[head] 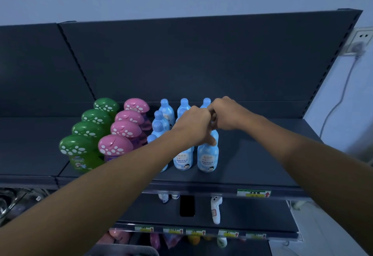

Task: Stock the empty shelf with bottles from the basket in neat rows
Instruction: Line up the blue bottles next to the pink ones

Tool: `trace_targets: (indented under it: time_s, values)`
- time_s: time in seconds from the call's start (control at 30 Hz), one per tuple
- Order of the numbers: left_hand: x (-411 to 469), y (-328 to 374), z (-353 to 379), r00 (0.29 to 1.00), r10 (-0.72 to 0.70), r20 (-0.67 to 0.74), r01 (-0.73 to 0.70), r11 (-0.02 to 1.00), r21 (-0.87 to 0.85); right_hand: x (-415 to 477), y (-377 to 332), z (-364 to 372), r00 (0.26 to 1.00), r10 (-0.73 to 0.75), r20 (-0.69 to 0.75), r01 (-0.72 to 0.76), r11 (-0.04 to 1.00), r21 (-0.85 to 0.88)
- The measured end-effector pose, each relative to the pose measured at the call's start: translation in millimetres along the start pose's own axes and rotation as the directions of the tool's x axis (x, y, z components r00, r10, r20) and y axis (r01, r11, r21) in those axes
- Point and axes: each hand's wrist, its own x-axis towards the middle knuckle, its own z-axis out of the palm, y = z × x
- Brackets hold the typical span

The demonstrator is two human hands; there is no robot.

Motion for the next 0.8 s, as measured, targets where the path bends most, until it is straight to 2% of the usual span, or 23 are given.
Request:
trace_targets:
  time_s: [0.3, 0.43, 0.57, 0.67, 0.8]
  values:
    - [-3, -3, 6, 1.000, 0.003, -0.029, -0.004, 0.999, -0.050, -4, -4, -5, 0.998, 0.049, 0.026, -0.049, 0.999, 0.001]
    - [-8, -8, -2, 1.000, 0.014, -0.008, -0.014, 1.000, -0.003, -10, -10, -9, 0.997, 0.071, 0.006, -0.071, 0.997, -0.009]
    - [-17, -24, -24, 0.998, 0.021, -0.065, -0.016, 0.997, 0.076, -17, -24, -11, 0.996, 0.084, -0.042, -0.086, 0.995, -0.054]
    - [-33, -51, -41, 0.994, 0.028, -0.109, -0.012, 0.990, 0.144, -24, -48, -12, 0.994, 0.084, -0.063, -0.090, 0.991, -0.096]
    - [-59, -89, -60, 0.996, 0.022, -0.083, -0.008, 0.985, 0.170, -29, -86, -7, 0.992, 0.075, -0.101, -0.088, 0.987, -0.133]
